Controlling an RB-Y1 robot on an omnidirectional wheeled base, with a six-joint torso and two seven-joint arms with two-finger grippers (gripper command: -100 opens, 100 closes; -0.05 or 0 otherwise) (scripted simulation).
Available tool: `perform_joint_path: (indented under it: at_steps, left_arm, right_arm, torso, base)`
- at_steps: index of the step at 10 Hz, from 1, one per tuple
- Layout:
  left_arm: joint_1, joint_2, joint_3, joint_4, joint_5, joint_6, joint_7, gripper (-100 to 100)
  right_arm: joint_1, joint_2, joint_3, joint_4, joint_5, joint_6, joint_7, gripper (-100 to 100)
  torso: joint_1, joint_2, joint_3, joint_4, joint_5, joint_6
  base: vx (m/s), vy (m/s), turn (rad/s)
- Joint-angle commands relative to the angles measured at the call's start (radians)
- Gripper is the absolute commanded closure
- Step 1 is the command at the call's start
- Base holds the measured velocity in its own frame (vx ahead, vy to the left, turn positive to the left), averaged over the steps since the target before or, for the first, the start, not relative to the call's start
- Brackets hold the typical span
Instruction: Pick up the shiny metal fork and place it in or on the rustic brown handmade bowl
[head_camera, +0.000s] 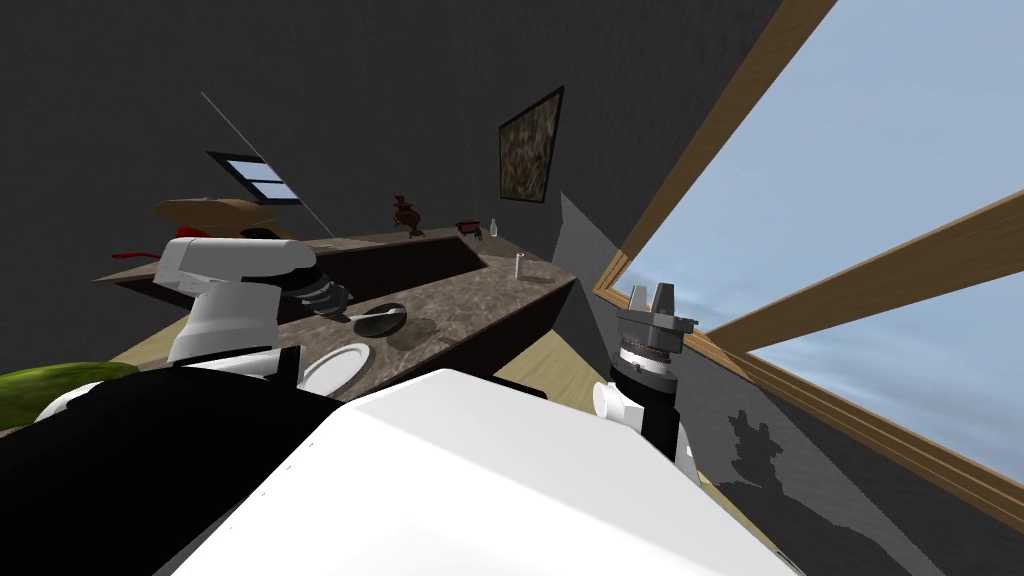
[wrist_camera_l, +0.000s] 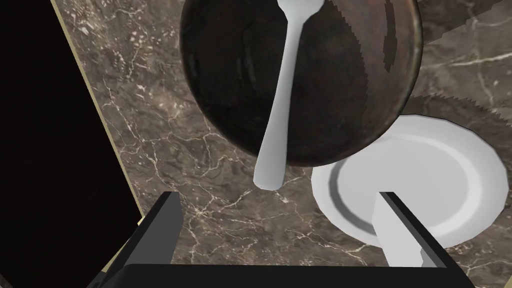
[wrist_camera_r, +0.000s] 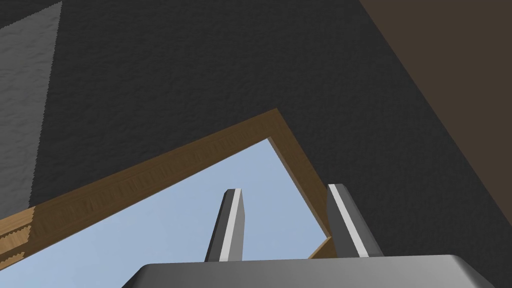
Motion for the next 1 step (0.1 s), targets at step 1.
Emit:
perform_joint_path:
  at_steps: [1]
  left_arm:
    - [0.0, 0.0, 0.0, 0.0, 0.0, 0.0, 0.0, 0]
  right_arm:
    - [0.0, 0.0, 0.0, 0.0, 0.0, 0.0, 0.0, 0]
  torso:
    - [0.0, 0.0, 0.0, 0.0, 0.0, 0.0]
  base:
    - [0.0, 0.0, 0.0]
